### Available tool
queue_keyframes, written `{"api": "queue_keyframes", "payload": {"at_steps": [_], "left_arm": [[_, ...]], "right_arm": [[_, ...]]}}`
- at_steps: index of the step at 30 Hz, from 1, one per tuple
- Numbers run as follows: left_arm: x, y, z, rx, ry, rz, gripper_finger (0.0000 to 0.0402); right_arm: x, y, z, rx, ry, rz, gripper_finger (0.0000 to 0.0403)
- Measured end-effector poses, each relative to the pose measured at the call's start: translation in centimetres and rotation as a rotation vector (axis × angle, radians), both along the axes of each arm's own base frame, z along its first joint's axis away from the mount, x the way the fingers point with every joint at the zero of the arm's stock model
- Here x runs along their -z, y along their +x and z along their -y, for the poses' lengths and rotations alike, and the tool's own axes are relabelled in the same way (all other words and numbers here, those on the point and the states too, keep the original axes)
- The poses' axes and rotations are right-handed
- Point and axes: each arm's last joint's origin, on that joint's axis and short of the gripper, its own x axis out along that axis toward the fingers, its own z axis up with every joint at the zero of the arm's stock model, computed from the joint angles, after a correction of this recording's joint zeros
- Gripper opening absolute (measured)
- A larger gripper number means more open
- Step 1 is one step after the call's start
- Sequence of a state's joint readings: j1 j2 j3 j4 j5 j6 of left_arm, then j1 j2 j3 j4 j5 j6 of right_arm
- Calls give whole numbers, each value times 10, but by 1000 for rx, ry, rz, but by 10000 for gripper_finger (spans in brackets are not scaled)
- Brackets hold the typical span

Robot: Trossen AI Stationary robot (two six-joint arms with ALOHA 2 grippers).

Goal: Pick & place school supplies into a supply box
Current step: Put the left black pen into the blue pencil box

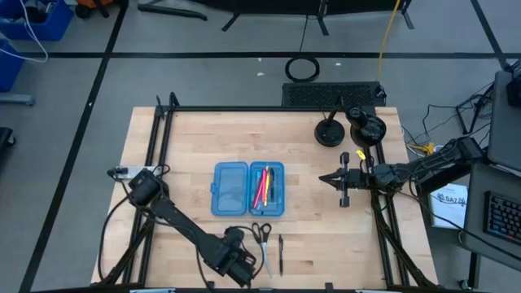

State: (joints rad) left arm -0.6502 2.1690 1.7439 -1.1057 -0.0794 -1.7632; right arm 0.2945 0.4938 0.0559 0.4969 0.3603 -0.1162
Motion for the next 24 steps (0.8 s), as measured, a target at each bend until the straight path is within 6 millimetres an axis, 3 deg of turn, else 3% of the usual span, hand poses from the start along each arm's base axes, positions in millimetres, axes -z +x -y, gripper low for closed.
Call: {"api": "queue_keyframes", "payload": {"at_steps": [8, 14, 17, 24], "left_arm": [[31, 5, 6, 8, -26, -74, 219], [42, 9, 7, 32, -37, -96, 196], [43, 9, 6, 53, -52, -110, 162], [42, 7, 5, 92, -43, -122, 33]], "right_arm": [[0, 0, 0, 0, 0, 1, 0], [0, 0, 0, 0, 1, 2, 0], [0, 0, 0, 0, 0, 0, 0], [0, 0, 0, 0, 0, 0, 0]]}}
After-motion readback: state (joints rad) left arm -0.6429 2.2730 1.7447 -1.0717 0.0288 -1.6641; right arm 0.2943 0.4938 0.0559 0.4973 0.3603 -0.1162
